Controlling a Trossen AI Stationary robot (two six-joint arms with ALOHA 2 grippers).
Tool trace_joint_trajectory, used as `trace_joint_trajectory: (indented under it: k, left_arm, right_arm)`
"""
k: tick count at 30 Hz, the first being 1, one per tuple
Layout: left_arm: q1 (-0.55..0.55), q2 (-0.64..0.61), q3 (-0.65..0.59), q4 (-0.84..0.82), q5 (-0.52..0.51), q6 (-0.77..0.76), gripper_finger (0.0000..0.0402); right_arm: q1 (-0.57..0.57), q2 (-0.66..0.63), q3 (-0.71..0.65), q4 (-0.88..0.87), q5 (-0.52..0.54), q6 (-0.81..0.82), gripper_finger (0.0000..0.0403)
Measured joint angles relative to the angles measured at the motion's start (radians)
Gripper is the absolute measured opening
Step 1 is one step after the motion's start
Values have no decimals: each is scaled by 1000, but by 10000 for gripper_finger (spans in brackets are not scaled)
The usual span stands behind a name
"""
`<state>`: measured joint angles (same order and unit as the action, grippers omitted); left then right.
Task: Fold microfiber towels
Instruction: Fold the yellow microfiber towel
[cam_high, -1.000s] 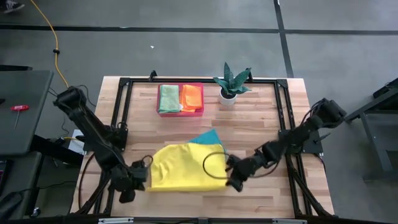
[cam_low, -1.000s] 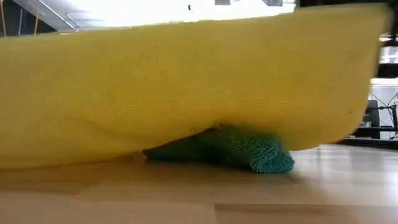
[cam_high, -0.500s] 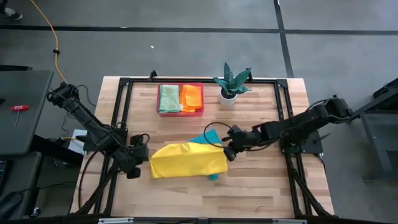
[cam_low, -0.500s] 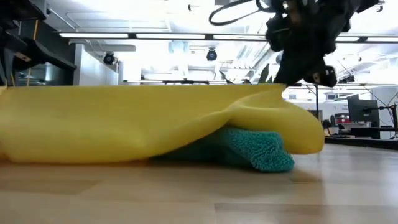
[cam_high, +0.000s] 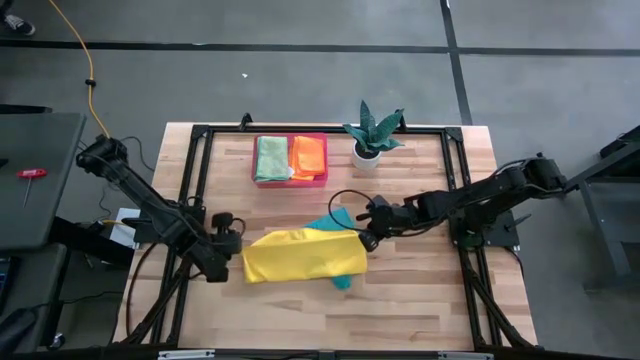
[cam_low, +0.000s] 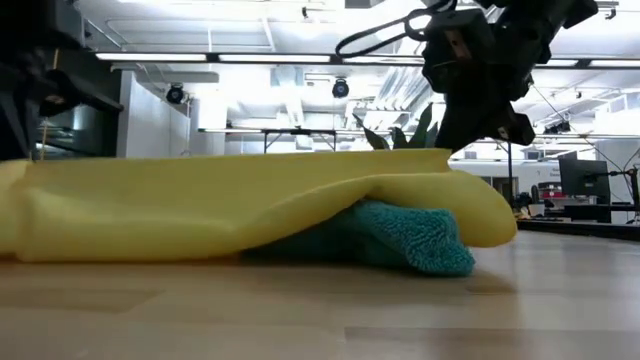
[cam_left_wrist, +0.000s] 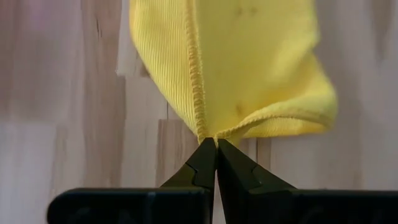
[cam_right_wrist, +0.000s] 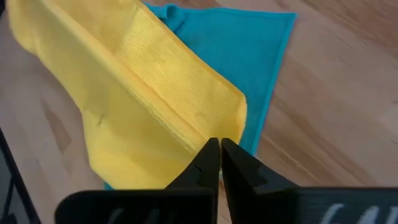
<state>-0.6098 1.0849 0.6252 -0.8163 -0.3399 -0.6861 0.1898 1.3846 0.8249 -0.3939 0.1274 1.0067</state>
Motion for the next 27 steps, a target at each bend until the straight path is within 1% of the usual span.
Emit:
trace_joint_trajectory:
  k: [5, 8, 13, 16, 19, 23, 27]
  left_arm:
    - [2, -41, 25, -8, -37, 185, 0]
    - [2, -43, 27, -11, -22, 307, 0]
    - [2, -31, 27, -1, -9, 333, 0]
    - [2, -21, 26, 12, -35, 341, 0]
    - [4, -22, 27, 64, -56, 398, 0]
    - [27, -23, 27, 101, -53, 537, 0]
    - [75, -23, 26, 118, -53, 696, 0]
  right_arm:
    - [0, 0, -2, -7, 2, -40, 0]
    - [0, 0, -2, -8, -1, -49, 0]
    - [0, 0, -2, -2, -5, -66, 0]
    - [0, 0, -2, -4, -5, -66, 0]
    - [0, 0, -2, -7, -13, -66, 0]
    - [0, 0, -2, -11, -25, -66, 0]
    - [0, 0, -2, -7, -26, -66, 0]
